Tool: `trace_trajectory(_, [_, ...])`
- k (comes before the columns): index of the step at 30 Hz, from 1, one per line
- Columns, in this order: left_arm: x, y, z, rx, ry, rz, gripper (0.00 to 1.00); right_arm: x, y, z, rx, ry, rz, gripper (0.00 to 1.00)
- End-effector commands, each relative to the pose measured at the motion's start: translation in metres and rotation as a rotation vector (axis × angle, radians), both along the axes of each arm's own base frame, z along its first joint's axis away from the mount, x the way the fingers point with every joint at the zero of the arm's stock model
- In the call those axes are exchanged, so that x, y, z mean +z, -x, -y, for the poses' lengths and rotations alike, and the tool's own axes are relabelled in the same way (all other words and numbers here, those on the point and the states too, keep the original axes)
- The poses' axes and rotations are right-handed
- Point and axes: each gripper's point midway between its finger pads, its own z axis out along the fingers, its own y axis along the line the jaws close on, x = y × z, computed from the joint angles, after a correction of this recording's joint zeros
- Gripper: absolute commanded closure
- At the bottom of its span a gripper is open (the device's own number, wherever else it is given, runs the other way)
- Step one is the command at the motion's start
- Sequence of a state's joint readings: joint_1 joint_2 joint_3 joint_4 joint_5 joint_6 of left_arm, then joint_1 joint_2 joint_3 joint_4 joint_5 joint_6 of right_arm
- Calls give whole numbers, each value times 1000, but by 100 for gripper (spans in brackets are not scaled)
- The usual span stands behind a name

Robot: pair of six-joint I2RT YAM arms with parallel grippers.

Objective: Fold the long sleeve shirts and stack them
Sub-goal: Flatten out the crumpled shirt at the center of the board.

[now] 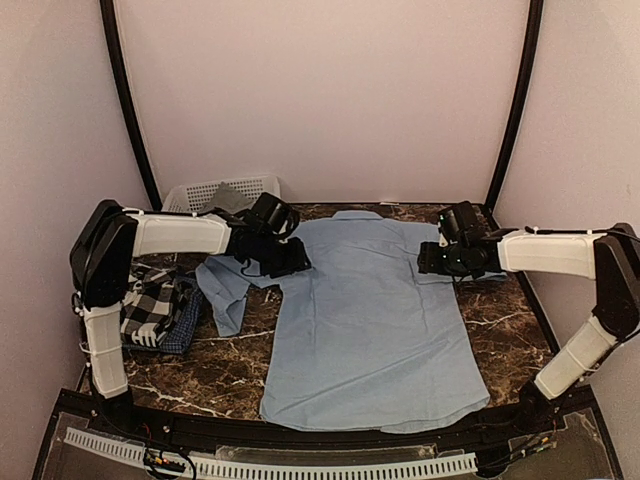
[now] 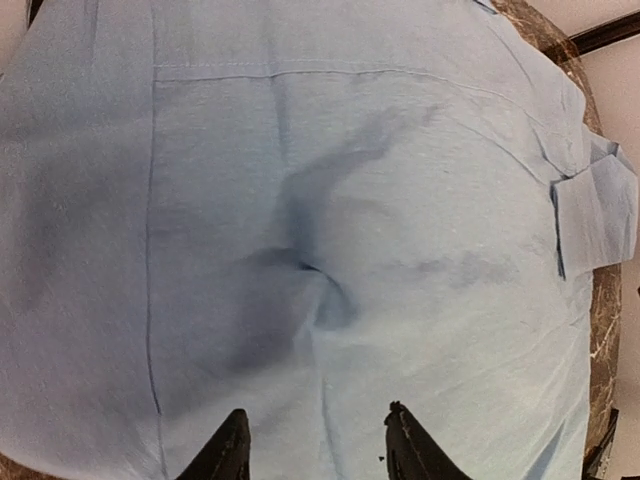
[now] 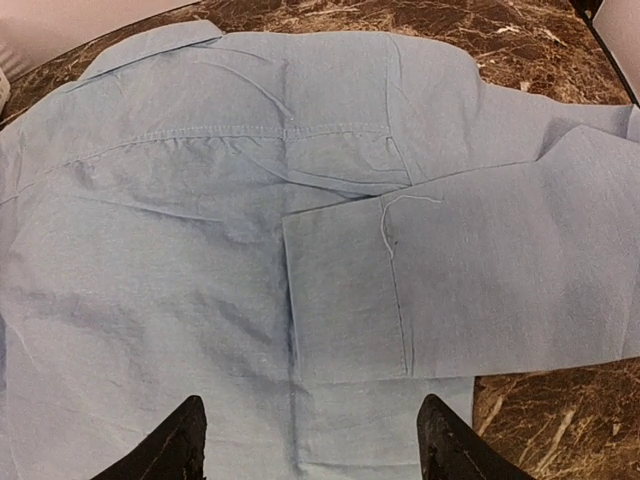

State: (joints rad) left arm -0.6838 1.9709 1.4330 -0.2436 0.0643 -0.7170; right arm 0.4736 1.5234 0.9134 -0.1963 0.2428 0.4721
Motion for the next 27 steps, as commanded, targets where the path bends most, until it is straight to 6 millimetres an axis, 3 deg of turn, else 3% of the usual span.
trace_trajectory(1, [-16, -26, -13, -14, 31, -21, 55, 11, -30, -2, 25, 32, 59, 31])
trace_trajectory(7, [-59, -46, -54, 40, -5, -100, 57, -18, -49, -8, 63, 83, -15, 35])
trace_trajectory(11, [-69, -53, -67, 52, -28, -110, 57, -37, -54, -10, 66, 101, -64, 43])
trace_trajectory(23, [-62, -71, -69, 21, -63, -82, 58, -85, -52, 4, 47, 228, -171, 45])
trace_trajectory(27, [-62, -68, -67, 15, -59, -97, 58, -91, -49, 11, 16, 256, -187, 56])
